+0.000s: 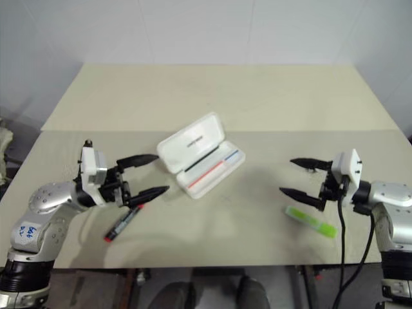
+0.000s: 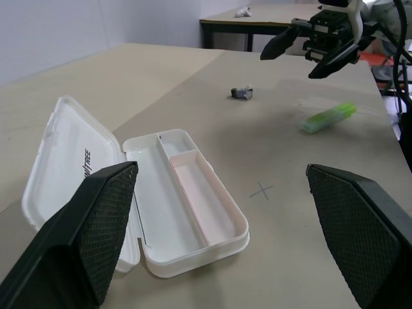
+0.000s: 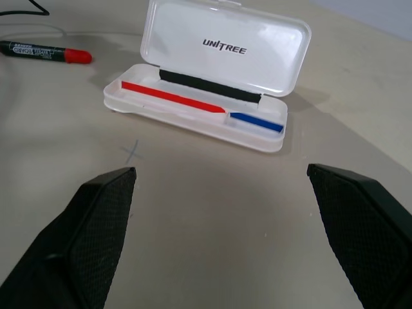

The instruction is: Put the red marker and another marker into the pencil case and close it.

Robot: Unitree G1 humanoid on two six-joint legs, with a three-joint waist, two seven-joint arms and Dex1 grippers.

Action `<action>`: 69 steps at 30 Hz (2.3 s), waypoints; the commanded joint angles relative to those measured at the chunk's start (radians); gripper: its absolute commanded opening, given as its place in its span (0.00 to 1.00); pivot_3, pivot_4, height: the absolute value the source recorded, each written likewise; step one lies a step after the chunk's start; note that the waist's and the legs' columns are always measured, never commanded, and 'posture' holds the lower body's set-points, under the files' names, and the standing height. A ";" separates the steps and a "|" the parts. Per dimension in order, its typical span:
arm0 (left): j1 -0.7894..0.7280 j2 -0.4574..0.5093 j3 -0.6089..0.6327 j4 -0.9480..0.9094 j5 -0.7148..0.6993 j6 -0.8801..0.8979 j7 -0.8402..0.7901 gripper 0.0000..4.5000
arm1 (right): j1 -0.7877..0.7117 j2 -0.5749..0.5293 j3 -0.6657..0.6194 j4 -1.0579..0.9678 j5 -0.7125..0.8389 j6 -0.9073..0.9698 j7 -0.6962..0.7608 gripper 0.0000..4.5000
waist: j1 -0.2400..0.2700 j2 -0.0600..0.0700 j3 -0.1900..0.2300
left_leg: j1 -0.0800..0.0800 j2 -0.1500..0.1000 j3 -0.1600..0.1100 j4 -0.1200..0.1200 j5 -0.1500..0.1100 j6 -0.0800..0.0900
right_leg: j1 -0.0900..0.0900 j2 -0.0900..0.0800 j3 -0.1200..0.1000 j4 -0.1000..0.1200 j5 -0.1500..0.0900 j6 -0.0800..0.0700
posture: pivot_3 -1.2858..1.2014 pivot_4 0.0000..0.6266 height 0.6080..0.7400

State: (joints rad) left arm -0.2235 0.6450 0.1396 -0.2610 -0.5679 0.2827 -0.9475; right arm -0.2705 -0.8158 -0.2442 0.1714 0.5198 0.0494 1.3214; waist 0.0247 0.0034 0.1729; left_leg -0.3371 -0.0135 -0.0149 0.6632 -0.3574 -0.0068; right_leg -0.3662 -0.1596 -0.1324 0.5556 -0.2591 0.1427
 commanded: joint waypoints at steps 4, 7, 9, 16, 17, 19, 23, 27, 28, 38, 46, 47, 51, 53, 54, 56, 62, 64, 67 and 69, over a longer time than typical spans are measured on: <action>0.033 0.011 0.019 -0.031 0.015 -0.023 -0.002 0.99 | -0.055 0.007 0.005 -0.040 0.005 0.007 -0.010 1.00 | -0.001 0.000 0.000 | 0.000 0.001 0.000 0.000 0.000 0.000 | 0.000 0.001 0.000 0.000 0.000 0.000 | 0.52 0.24 1.00; 0.032 0.001 0.002 -0.056 0.012 0.000 0.016 0.99 | -0.088 0.014 0.024 -0.059 0.008 0.026 -0.013 1.00 | 0.002 0.000 0.000 | 0.000 0.005 0.001 0.001 -0.002 -0.003 | 0.000 0.005 0.001 -0.001 0.000 0.000 | 0.52 0.24 1.00; 0.027 -0.003 -0.007 -0.060 0.010 0.009 0.020 0.99 | -0.109 0.020 0.034 -0.060 0.008 0.032 -0.014 1.00 | 0.002 0.000 0.000 | -0.001 0.006 0.001 0.001 -0.002 -0.003 | -0.001 0.007 0.001 -0.001 0.000 -0.001 | 0.52 0.24 1.00; 0.027 -0.018 -0.060 -0.061 0.041 0.000 0.026 0.78 | -0.200 0.116 0.111 -0.043 -0.012 0.015 -0.020 1.00 | -0.001 -0.001 0.000 | 0.000 0.009 0.002 0.002 -0.002 -0.004 | -0.001 0.010 0.002 -0.001 0.001 -0.002 | 0.52 0.24 1.00; 0.028 -0.022 -0.072 -0.057 0.056 -0.001 0.038 0.71 | -0.202 0.128 0.117 -0.050 -0.014 0.014 -0.023 1.00 | 0.000 -0.001 0.000 | 0.000 0.009 0.002 0.002 -0.002 -0.004 | -0.001 0.010 0.002 -0.001 0.001 -0.002 | 0.52 0.24 1.00; 0.041 -0.020 -0.074 -0.050 0.068 -0.006 0.039 0.57 | -0.195 0.148 0.133 -0.091 -0.016 0.024 -0.045 1.00 | 0.001 -0.001 0.000 | 0.000 0.008 0.002 0.002 -0.002 -0.004 | -0.001 0.010 0.002 -0.001 0.001 -0.002 | 0.52 0.24 1.00; -0.027 -0.066 -0.178 -0.030 0.116 0.042 0.067 0.57 | -0.217 0.136 0.141 -0.121 0.001 0.054 -0.017 1.00 | 0.006 -0.001 0.001 | -0.002 0.008 0.002 0.002 -0.002 -0.004 | -0.003 0.009 0.003 -0.001 0.001 -0.002 | 0.52 0.24 1.00; -0.127 -0.138 -0.285 0.042 0.200 0.076 0.114 0.57 | -0.223 0.101 0.134 -0.114 0.008 0.074 0.024 1.00 | 0.006 -0.001 0.001 | -0.002 0.008 0.002 0.003 -0.002 -0.004 | -0.003 0.010 0.002 -0.002 0.001 -0.002 | 0.52 0.24 1.00; -0.147 -0.152 -0.305 0.059 0.221 0.070 0.119 0.57 | -0.222 0.100 0.135 -0.115 0.007 0.074 0.025 1.00 | 0.004 -0.002 0.001 | -0.002 0.008 0.002 0.003 -0.002 -0.004 | -0.002 0.010 0.002 -0.001 0.001 -0.002 | 0.52 0.24 1.00; -0.270 -0.197 -0.404 0.075 0.368 0.276 0.245 0.57 | -0.189 0.107 0.123 -0.179 0.019 0.082 -0.007 1.00 | 0.001 -0.002 0.001 | -0.001 0.009 0.005 0.003 -0.002 -0.004 | -0.003 0.010 0.003 -0.001 0.001 -0.002 | 0.52 0.24 1.00; -0.330 -0.171 -0.432 0.027 0.366 0.426 0.205 0.57 | -0.176 0.098 0.112 -0.220 0.039 0.104 -0.020 1.00 | 0.004 -0.003 0.001 | -0.002 0.008 0.005 0.004 -0.002 -0.004 | -0.003 0.010 0.004 -0.001 0.001 -0.002 | 0.52 0.24 1.00; -0.338 -0.164 -0.439 0.018 0.362 0.443 0.194 0.57 | -0.175 0.100 0.112 -0.225 0.040 0.104 -0.022 1.00 | 0.004 -0.003 0.001 | -0.002 0.008 0.005 0.004 -0.002 -0.004 | -0.003 0.010 0.004 -0.001 0.001 -0.002 | 0.52 0.24 1.00; -0.354 -0.148 -0.450 -0.011 0.351 0.501 0.167 0.57 | -0.174 0.107 0.115 -0.242 0.046 0.107 -0.034 1.00 | 0.002 -0.003 0.001 | -0.002 0.008 0.005 0.004 -0.002 -0.004 | -0.004 0.010 0.004 -0.001 0.001 -0.002 | 0.52 0.24 1.00; -0.359 -0.142 -0.455 -0.023 0.347 0.537 0.159 0.57 | -0.174 0.112 0.116 -0.252 0.048 0.108 -0.041 1.00 | 0.003 -0.003 0.001 | -0.002 0.008 0.005 0.004 -0.002 -0.004 | -0.004 0.010 0.004 -0.001 0.001 -0.002 | 0.52 0.24 1.00; -0.362 -0.136 -0.460 -0.028 0.344 0.560 0.153 0.57 | -0.175 0.114 0.117 -0.257 0.049 0.109 -0.045 1.00 | 0.003 -0.003 0.001 | -0.002 0.008 0.005 0.004 -0.002 -0.004 | -0.004 0.010 0.004 -0.001 0.001 -0.002 | 0.52 0.24 1.00; -0.368 -0.126 -0.469 -0.036 0.340 0.592 0.142 0.57 | -0.176 0.116 0.118 -0.263 0.051 0.110 -0.051 1.00 | 0.002 -0.003 0.001 | -0.002 0.008 0.005 0.004 -0.002 -0.004 | -0.004 0.010 0.004 -0.001 0.001 -0.002 | 0.52 0.24 1.00; -0.367 -0.097 -0.501 -0.046 0.332 0.675 0.127 0.57 | -0.194 0.119 0.124 -0.268 0.057 0.111 -0.065 1.00 | 0.002 -0.003 0.001 | -0.002 0.008 0.005 0.004 -0.002 -0.004 | -0.004 0.010 0.005 0.000 0.001 -0.002 | 0.52 0.24 1.00; -0.366 -0.084 -0.515 -0.041 0.335 0.698 0.124 0.57 | -0.200 0.120 0.125 -0.271 0.058 0.110 -0.069 1.00 | 0.002 -0.003 0.001 | -0.002 0.008 0.005 0.004 -0.002 -0.004 | -0.004 0.010 0.005 0.000 0.001 -0.002 | 0.52 0.24 1.00; -0.368 -0.064 -0.540 -0.024 0.345 0.723 0.124 0.49 | -0.211 0.123 0.128 -0.274 0.059 0.109 -0.076 1.00 | 0.001 -0.003 0.001 | -0.002 0.009 0.005 0.003 -0.002 -0.004 | -0.004 0.011 0.005 0.000 0.001 -0.002 | 0.52 0.24 1.00; -0.369 -0.060 -0.548 -0.015 0.349 0.724 0.130 0.38 | -0.215 0.124 0.130 -0.277 0.061 0.110 -0.080 1.00 | 0.001 -0.003 0.001 | -0.001 0.009 0.005 0.003 -0.002 -0.004 | -0.004 0.011 0.005 0.000 0.001 -0.002 | 0.52 0.24 1.00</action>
State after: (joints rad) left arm -0.6021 0.5720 -0.3744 -0.2775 -0.2243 0.9854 -0.8095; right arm -0.4661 -0.6953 -0.0948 -0.0692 0.5594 0.1586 1.2504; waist 0.0255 0.0002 0.1742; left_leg -0.3384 -0.0050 -0.0092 0.6666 -0.3596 -0.0109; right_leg -0.3703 -0.1491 -0.1267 0.5554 -0.2585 0.1411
